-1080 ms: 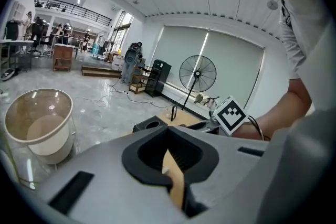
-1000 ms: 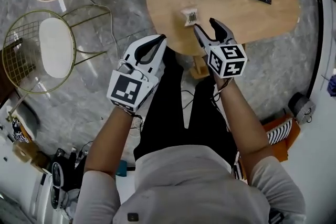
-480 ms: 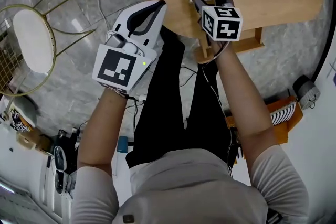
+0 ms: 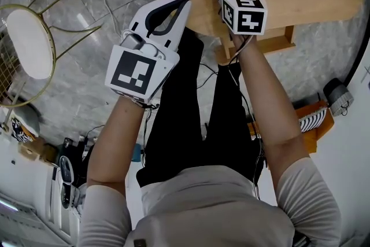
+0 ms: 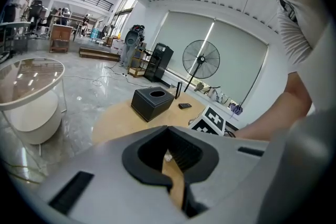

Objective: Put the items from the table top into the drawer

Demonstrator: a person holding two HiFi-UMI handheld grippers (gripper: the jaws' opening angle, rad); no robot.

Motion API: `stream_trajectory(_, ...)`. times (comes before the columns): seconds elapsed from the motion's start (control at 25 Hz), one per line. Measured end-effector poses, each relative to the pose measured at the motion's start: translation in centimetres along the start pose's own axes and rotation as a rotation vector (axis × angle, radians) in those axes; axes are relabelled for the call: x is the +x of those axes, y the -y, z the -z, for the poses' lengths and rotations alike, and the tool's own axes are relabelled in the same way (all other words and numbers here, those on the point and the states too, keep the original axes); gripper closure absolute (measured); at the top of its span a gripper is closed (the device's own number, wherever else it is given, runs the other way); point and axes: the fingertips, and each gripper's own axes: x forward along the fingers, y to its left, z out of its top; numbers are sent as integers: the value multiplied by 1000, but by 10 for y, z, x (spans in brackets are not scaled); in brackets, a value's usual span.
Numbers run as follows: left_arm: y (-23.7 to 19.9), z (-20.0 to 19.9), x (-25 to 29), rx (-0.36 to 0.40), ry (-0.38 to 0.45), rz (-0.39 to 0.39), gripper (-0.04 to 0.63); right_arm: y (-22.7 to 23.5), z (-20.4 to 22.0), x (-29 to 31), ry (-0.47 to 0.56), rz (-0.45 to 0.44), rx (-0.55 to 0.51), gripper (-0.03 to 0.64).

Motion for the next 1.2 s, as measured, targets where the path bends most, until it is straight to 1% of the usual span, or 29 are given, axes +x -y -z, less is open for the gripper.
stream_trajectory(0.24,3,-6,0,40,33,10,586,0,-2,-4,5,-9,-7,425)
stream_trajectory(0.32,8,-6,0,38,29,8,586,0,-4,-10,19,-10,-9,426)
stream_trajectory(0.48,25,-9,3,62,36,19,586,7,0,-28,38,-11,-7,426)
stream_trajectory(0.64,49,-13,10,82,35,38,586,23,10,-51,53,-1,11,426)
stream_trajectory(0.88,103,-12,32,127,19,86,586,59,40,-93,78,30,37,426)
stream_trajectory(1.04,152,-8,54,164,0,139,586,86,75,-123,85,51,72,426)
stream_trajectory(1.2,182,6,75,174,-29,192,586,104,109,-134,72,66,108,426)
